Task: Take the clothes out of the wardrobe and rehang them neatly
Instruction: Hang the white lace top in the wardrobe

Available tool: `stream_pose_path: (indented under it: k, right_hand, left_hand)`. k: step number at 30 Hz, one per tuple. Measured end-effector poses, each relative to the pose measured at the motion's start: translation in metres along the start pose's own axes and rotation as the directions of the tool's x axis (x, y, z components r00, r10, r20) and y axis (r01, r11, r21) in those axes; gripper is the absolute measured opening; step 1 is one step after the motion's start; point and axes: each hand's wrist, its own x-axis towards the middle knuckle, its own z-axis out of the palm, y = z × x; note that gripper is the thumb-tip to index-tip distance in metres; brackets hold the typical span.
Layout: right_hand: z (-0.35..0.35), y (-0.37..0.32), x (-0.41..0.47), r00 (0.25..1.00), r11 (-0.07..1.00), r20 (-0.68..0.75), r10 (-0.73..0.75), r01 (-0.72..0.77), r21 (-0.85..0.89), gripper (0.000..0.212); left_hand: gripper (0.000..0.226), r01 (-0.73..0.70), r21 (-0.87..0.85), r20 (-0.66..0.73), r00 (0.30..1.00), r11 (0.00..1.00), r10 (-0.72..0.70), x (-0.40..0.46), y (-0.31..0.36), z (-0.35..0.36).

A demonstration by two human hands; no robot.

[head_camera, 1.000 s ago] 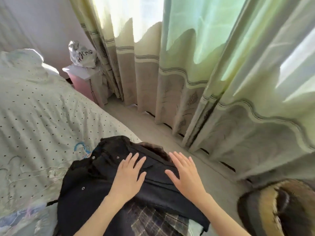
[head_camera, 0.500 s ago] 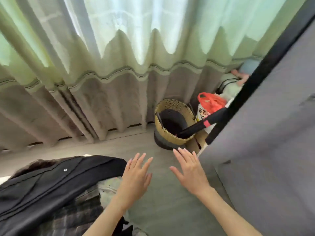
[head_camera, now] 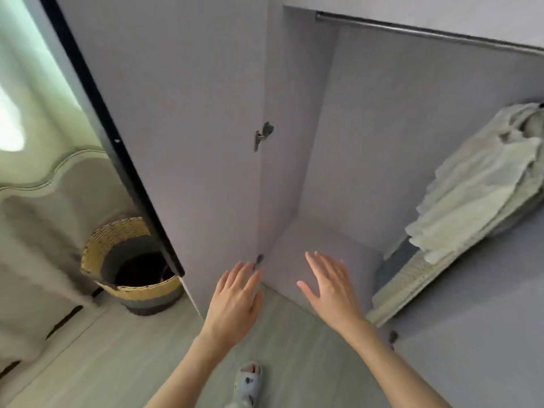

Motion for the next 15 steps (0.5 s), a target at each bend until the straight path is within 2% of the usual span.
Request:
stream_pose_path:
  k: [6,10,15]
  right_hand:
    - [-0.027,0.063,0.020,0.963,0.965,-0.111,0.247,-0.255,-0.067,0.061]
    - [-0.053,0.094,0.038,0.906,0.922,-0.217,0.364,-0.383,-0.052,0.072]
    - [-0.076,0.127,0.036,0.810,0.853,-0.321,0.491,-0.522,-0.012,0.069]
  left_hand:
    - [0.038,-0.266,-0.086,0.015,0.963,0.960,0.268,0.093,0.036,0.021]
    - [0.039,-0.452,-0.083,0.002,0.891,0.888,0.454,0.166,0.068,0.014]
    - [0.046,-0.586,-0.038,0.035,0.809,0.809,0.587,0.236,0.114,0.005]
